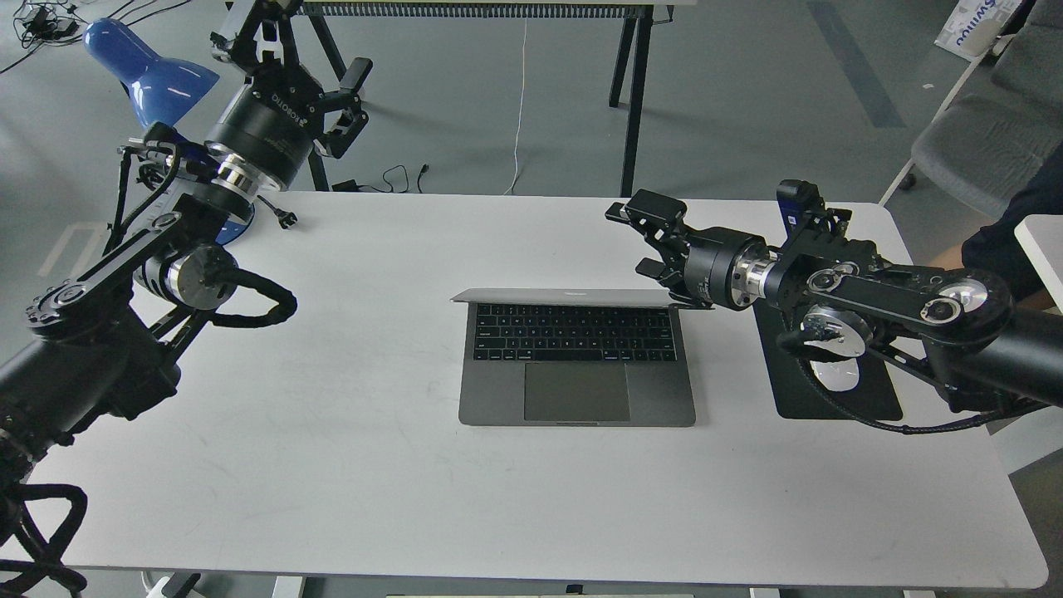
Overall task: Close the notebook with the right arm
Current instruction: 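Push the right gripper against the laptop screen's back, tilting it down, then press the laptop lid further down with the right gripper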
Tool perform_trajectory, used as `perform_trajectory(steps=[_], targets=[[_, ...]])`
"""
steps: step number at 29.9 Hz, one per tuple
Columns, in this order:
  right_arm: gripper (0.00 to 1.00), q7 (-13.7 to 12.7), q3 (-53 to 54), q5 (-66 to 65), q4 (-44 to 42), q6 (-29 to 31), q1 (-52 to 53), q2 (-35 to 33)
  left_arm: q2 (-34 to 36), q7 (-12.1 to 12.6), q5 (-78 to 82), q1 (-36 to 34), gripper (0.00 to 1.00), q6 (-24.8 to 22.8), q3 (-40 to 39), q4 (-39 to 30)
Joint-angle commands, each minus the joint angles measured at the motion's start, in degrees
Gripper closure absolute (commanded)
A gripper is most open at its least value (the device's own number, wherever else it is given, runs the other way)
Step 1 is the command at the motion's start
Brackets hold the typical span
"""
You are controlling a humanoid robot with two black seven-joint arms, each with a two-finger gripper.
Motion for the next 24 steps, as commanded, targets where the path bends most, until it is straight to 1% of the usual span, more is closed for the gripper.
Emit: perform_trajectory(steps=[1, 24], targets=[[0.0, 0.0, -0.1, 0.0, 0.37, -0.05, -0.34, -0.06, 0.0, 0.0, 0.0, 0.07, 0.0, 0.0, 0.0, 0.0], [0.0, 0.0, -1.33, 0.0, 3.71, -0.84, -3.33, -0.06, 0.0, 0.0, 0.0, 0.07, 0.0, 0.0, 0.0, 0.0]])
